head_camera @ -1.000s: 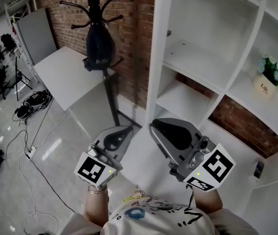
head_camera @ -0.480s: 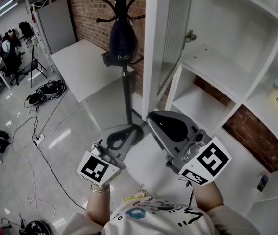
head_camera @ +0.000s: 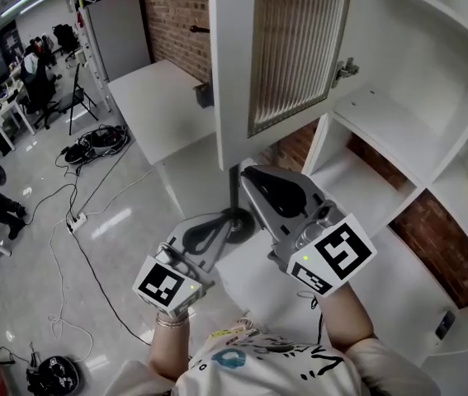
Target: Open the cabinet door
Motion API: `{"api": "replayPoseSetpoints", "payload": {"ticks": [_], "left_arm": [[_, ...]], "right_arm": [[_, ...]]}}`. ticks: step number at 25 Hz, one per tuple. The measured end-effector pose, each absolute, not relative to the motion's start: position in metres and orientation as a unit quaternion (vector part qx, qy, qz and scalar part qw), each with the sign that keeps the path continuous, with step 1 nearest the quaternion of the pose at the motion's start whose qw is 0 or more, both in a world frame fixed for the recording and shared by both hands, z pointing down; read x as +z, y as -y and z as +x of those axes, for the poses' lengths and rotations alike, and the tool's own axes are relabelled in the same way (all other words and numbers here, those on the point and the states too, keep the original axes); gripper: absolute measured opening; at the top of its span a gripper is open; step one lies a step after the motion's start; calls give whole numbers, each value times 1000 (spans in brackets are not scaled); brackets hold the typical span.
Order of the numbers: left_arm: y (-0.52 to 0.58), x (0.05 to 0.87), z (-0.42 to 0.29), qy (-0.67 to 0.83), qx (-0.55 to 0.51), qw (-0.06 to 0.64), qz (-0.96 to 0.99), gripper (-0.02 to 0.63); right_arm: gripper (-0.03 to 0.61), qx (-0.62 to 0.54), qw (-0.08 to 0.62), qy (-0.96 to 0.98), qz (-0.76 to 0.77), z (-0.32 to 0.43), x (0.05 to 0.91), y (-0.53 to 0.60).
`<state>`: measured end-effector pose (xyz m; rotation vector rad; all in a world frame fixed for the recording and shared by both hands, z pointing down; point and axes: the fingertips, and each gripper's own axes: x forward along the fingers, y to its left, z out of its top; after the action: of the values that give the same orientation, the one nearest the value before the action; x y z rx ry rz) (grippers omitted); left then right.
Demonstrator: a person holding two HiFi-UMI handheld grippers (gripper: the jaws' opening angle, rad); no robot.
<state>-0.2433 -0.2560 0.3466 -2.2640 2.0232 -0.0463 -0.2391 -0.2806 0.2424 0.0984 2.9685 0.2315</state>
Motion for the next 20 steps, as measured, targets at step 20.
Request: {"api": "replayPoseSetpoints", "payload": {"ticks": [20], "left_arm": [[249,350,-249,-674,-30,49,-736,14]], "right_arm": [[37,47,47,-998,22,-228,276,289]]}}
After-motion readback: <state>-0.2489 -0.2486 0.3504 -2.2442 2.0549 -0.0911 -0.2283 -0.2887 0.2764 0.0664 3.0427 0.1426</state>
